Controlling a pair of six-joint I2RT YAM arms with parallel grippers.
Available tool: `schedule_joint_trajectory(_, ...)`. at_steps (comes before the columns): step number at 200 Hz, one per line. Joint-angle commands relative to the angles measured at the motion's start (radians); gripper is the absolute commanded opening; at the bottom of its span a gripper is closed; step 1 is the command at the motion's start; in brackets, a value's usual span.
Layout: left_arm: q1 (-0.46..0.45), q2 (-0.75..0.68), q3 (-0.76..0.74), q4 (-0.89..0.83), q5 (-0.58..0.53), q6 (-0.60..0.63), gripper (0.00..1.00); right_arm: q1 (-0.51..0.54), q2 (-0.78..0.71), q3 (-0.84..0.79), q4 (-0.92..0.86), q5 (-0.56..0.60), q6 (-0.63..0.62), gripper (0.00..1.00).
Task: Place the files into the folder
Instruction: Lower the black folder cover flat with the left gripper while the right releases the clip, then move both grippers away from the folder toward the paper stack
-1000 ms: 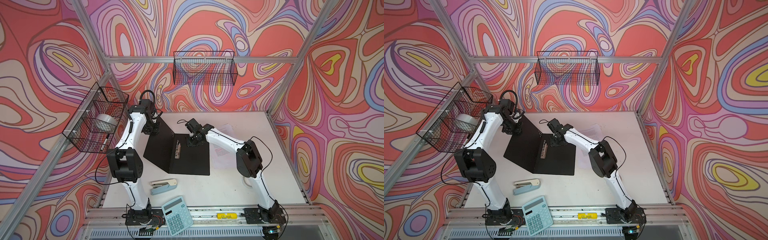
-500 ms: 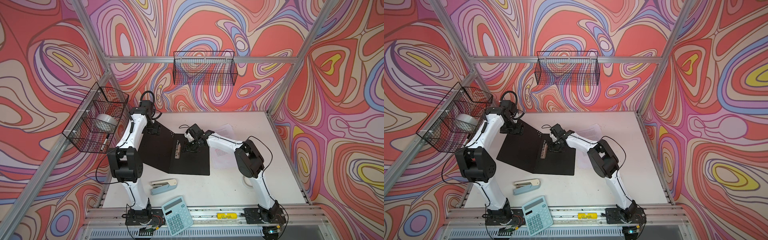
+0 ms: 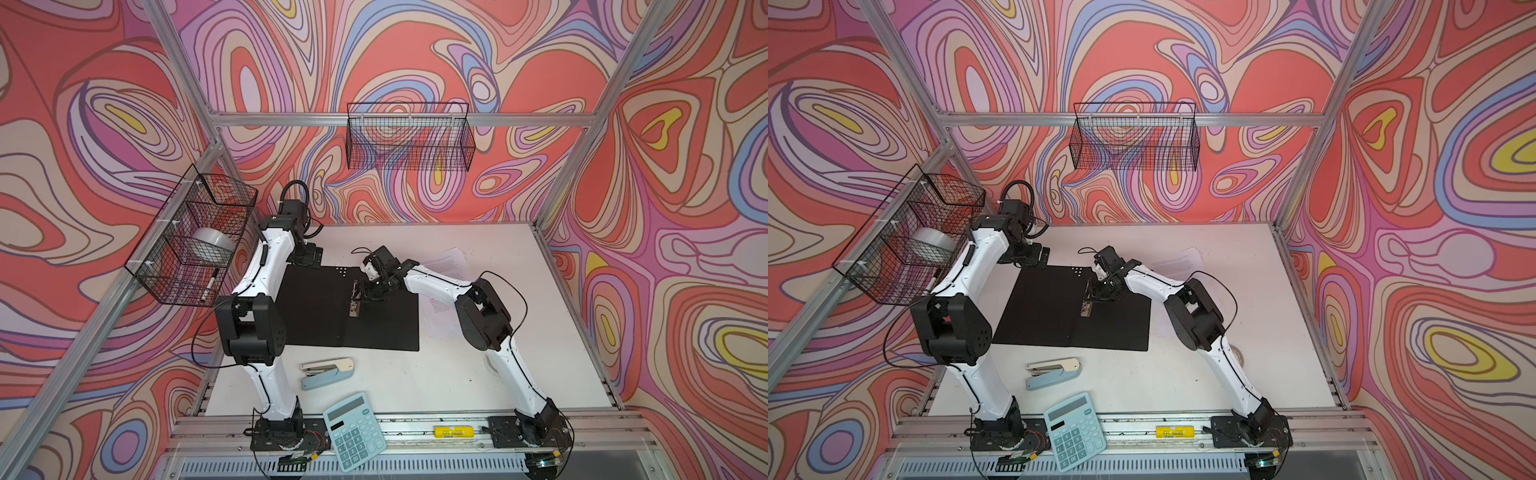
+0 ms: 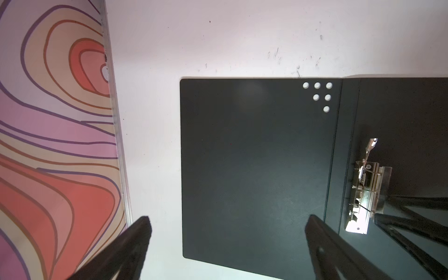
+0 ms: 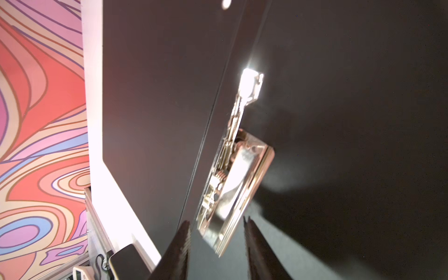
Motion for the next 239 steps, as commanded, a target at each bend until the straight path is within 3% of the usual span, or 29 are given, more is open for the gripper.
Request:
schedule_joint_trajectory(1, -0.002, -0.055, 0.027, -0.032, 0.03, 0.016, 1.0, -0.002, 0.03, 0.04, -0.011, 0.01, 0.003, 0.36)
schedule_joint_trajectory(57, -0.012, -0.077, 0.032, -0.068, 0.178, 0.001, 1.0, -0.003, 0.06, 0.079, 0.013, -0.017, 0.022, 0.28)
schedule_joint_trajectory(122, -0.014, -0.078, 0.037, -0.086, 0.232, -0.004, 1.0, -0.018, 0.088, 0.107, 0.046, -0.041, 0.058, 0.27)
schedule_joint_trajectory(170, -0.033, -0.103, 0.103, -0.109, 0.233, 0.037, 1.0, -0.03, 0.044, 0.146, -0.058, 0.044, -0.012, 0.5)
schedule_joint_trajectory(202, -0.102, -0.13, 0.166, -0.123, 0.243, 0.061, 1.0, -0.071, -0.051, 0.164, -0.187, 0.16, -0.092, 0.53)
schedule_joint_trajectory(239, -0.238, -0.158, 0.138, -0.049, 0.271, 0.023, 1.0, -0.21, -0.283, -0.01, -0.222, 0.197, -0.132, 0.56)
